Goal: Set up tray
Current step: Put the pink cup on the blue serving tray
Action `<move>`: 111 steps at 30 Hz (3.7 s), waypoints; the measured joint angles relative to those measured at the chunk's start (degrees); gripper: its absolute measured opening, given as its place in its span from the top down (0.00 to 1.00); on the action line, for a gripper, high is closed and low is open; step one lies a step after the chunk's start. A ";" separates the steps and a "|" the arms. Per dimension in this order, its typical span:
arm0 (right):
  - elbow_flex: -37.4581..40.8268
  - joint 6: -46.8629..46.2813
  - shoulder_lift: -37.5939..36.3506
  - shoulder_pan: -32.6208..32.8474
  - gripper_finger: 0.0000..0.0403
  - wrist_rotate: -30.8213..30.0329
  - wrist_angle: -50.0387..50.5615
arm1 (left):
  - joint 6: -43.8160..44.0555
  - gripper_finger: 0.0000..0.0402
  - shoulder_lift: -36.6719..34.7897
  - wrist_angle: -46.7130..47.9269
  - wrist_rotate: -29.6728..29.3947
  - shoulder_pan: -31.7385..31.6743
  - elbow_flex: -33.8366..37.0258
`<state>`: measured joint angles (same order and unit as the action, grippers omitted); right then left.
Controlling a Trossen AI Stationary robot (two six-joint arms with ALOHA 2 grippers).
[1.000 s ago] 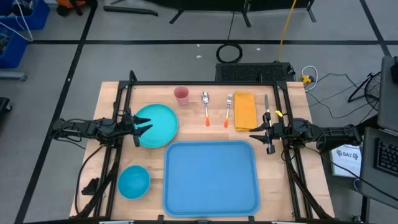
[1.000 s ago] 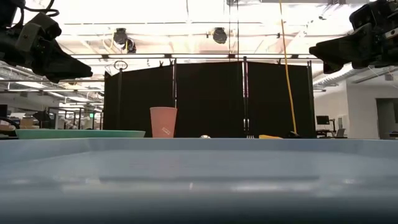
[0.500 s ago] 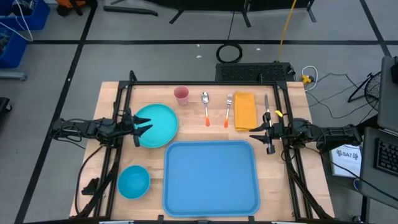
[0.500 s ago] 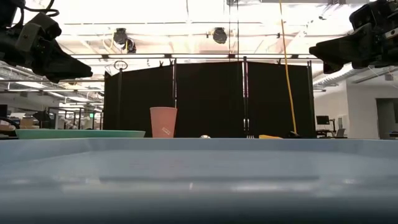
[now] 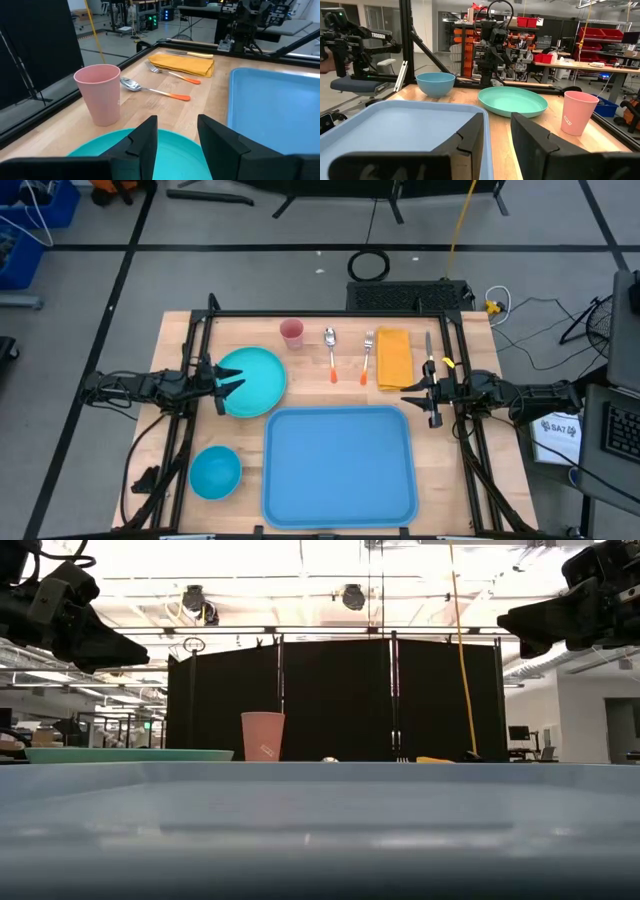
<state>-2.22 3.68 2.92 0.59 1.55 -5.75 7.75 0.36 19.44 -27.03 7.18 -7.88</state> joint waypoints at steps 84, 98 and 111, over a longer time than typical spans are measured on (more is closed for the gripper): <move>0.00 3.04 0.00 -0.65 0.78 -23.99 -0.40 | 1.80 0.82 90.14 23.17 31.97 -48.12 -66.62; 0.00 3.02 0.00 -0.60 0.78 -23.94 -0.43 | 6.19 0.54 96.35 23.78 27.15 -46.71 -66.60; -0.02 3.02 0.00 -0.60 0.78 -23.92 -0.44 | 6.38 0.54 101.26 19.33 27.42 -46.43 -66.58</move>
<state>-2.23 6.70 2.92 -0.01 -22.37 -6.19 14.13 101.62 38.77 0.39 -39.25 -74.46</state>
